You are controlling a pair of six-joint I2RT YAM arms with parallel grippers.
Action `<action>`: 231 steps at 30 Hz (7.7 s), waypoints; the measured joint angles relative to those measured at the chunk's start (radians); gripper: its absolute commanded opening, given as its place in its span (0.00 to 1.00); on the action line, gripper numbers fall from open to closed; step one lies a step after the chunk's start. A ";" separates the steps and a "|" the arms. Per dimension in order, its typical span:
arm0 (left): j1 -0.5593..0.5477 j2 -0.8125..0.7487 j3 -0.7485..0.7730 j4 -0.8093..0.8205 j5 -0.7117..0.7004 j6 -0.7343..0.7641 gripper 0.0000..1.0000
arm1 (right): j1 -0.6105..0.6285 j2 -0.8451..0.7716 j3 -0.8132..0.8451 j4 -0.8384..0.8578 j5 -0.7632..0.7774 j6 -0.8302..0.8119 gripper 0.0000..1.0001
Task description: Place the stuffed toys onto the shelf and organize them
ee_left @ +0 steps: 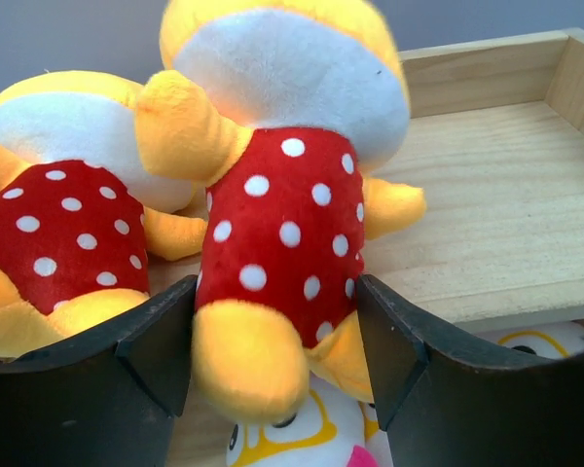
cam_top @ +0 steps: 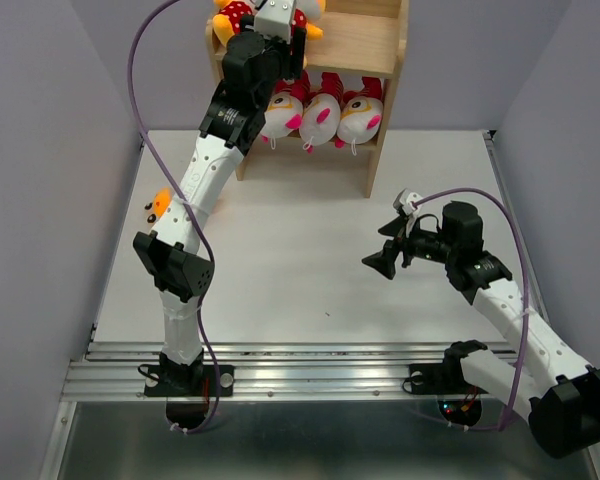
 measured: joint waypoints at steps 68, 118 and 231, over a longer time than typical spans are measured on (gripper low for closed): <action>0.785 -0.649 -1.804 0.425 0.264 -0.963 0.97 | -0.031 0.224 0.103 -0.134 -0.062 -0.108 1.00; -0.060 -0.530 -1.609 0.385 0.847 -0.445 0.00 | -0.031 0.521 0.498 -0.562 -0.376 -0.548 1.00; -0.186 -0.645 -1.541 0.431 0.993 -0.377 0.00 | 0.169 0.569 0.512 -0.863 -0.253 -1.236 0.52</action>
